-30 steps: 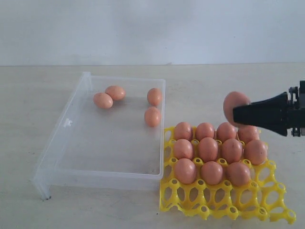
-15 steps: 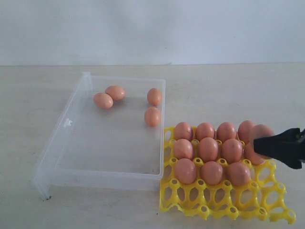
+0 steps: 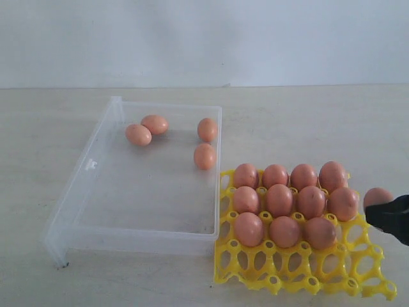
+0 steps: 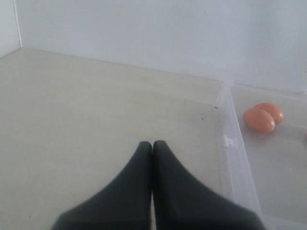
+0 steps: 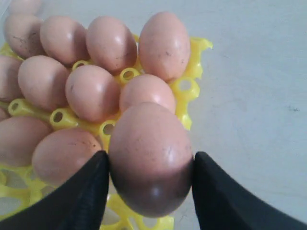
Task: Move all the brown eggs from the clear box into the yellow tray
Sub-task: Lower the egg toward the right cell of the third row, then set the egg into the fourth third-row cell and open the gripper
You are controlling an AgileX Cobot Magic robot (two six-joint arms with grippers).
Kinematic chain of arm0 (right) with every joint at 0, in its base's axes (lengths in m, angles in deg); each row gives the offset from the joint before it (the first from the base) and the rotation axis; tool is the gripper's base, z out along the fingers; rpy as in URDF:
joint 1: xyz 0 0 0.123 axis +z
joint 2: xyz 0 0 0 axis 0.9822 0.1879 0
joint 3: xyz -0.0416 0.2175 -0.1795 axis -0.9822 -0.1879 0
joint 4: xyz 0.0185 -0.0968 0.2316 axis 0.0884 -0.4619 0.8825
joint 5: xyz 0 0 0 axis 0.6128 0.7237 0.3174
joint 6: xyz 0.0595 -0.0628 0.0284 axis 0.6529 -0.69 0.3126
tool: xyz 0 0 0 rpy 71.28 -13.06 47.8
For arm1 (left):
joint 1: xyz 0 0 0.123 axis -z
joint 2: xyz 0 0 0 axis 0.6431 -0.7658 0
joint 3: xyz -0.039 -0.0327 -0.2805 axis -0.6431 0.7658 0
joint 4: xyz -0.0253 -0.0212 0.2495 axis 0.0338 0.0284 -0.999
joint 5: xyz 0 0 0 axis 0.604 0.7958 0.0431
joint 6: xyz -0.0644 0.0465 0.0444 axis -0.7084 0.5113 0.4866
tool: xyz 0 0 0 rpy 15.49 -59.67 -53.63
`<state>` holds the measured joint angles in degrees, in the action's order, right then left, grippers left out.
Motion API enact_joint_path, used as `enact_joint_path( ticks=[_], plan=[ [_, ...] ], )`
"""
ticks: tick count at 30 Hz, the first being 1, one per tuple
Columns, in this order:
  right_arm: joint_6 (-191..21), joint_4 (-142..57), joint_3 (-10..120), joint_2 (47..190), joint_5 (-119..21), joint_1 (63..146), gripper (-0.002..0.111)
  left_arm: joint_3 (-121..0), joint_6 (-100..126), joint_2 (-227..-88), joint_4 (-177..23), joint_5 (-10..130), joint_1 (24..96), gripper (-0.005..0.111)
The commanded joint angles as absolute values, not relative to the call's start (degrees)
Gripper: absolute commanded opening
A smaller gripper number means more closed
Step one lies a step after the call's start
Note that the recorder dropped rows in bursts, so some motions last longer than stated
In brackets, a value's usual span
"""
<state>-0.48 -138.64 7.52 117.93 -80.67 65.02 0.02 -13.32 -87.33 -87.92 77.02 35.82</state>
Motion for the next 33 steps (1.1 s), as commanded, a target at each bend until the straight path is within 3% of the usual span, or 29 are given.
enact_joint_path(
  ticks=[1, 5, 11, 33],
  plan=[
    [-4.0, -138.4, 7.7, 118.1, -84.0, 65.0, 0.000, 0.0, -13.7, -87.5, -87.5, 77.1, 36.1, -0.004],
    [-7.3, -138.3, 7.9, 118.3, -85.2, 65.9, 0.000, 0.0, -13.7, -87.5, -87.5, 77.1, 36.1, -0.004],
    [-9.4, -138.3, 7.9, 121.2, -75.3, 76.9, 0.000, 0.0, -13.7, -87.5, -87.5, 77.1, 36.1, -0.004],
    [-14.0, -127.0, 7.9, 122.1, -73.6, 77.1, 0.000, 0.0, -13.7, -87.5, -87.5, 77.1, 36.1, -0.004]
  ],
)
